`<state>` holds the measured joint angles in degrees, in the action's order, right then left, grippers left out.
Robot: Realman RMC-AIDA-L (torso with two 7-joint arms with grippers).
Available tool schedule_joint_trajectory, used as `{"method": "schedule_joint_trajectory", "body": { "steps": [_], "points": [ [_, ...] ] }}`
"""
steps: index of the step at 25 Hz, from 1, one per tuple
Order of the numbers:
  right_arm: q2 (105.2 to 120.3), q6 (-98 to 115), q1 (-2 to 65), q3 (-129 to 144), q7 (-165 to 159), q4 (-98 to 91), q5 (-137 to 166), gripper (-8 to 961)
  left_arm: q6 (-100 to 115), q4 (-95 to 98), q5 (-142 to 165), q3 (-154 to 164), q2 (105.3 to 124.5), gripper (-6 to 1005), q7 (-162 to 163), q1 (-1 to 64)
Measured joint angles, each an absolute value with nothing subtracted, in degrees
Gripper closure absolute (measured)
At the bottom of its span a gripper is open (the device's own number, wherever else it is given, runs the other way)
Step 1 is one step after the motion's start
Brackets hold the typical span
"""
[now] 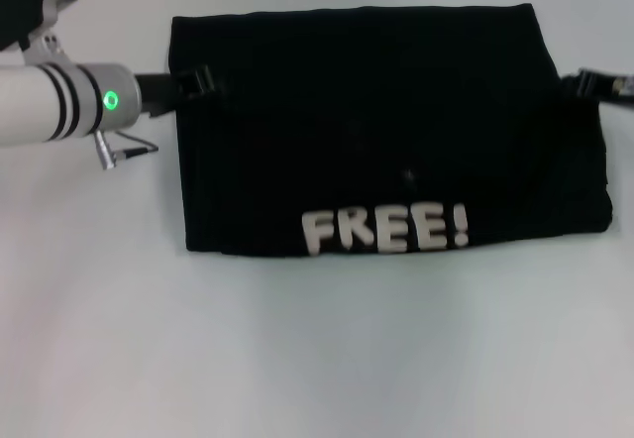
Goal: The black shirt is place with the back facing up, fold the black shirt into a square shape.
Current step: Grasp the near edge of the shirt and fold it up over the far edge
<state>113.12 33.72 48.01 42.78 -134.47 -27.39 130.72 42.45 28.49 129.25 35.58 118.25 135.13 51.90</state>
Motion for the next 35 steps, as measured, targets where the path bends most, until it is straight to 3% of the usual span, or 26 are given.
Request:
{"method": "schedule_joint_trajectory", "body": {
  "steps": [4, 12, 29, 35],
  "points": [
    [112.83, 30.28, 49.39, 43.78, -134.24, -26.61, 130.91, 895, 37.62, 27.81, 129.29, 38.25, 118.91, 984, 134.97, 52.96],
    [114.15, 21.48, 50.88, 48.95, -132.92, -22.29, 130.95, 895, 28.13, 26.49, 129.64, 45.64, 121.32, 984, 134.94, 53.52],
    [114.30, 21.22, 51.65, 50.74, -133.26, -22.24, 131.72, 879, 25.63, 27.12, 129.83, 47.74, 120.96, 983, 133.74, 54.10],
    [112.64, 29.35, 52.66, 50.89, -136.37, -22.09, 135.33, 856, 24.86, 26.67, 129.97, 50.78, 121.00, 983, 132.09, 54.20]
  ]
}}
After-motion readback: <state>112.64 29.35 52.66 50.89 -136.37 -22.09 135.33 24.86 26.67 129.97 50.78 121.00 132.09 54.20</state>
